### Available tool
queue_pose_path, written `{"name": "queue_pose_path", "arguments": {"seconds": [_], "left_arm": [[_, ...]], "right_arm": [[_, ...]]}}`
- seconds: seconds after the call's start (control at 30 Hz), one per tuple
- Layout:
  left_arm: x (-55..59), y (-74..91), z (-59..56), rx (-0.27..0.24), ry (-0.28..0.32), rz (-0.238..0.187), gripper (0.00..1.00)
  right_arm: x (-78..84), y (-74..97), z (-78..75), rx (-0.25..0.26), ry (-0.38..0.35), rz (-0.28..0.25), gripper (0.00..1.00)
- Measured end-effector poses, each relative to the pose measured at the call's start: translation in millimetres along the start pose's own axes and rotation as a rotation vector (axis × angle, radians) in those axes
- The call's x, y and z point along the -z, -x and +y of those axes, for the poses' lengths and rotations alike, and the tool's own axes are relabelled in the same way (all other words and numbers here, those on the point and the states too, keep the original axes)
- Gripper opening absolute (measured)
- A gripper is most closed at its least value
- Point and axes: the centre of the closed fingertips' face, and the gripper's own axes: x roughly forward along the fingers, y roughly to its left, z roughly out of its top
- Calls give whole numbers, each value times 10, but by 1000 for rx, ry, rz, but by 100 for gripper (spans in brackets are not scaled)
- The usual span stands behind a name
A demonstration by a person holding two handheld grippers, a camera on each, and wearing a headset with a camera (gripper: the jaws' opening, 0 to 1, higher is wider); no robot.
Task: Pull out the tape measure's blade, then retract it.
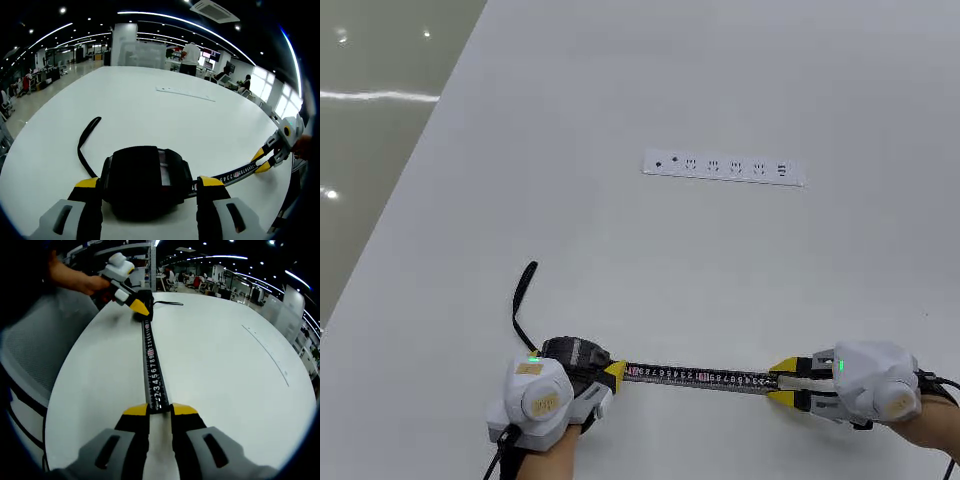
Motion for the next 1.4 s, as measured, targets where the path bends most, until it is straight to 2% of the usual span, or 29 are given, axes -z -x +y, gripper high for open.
{"name": "queue_pose_path", "arguments": {"seconds": [0.5, 1.0, 1.4], "left_arm": [[-13, -21, 38, -17, 37, 3, 70], [4, -24, 51, -34, 36, 19, 68], [4, -19, 60, -42, 24, 10, 65]], "right_arm": [[5, -3, 26, -13, 9, 17, 12], [26, -7, 38, -19, 20, 35, 12], [11, 3, 47, -21, 25, 37, 11]]}}
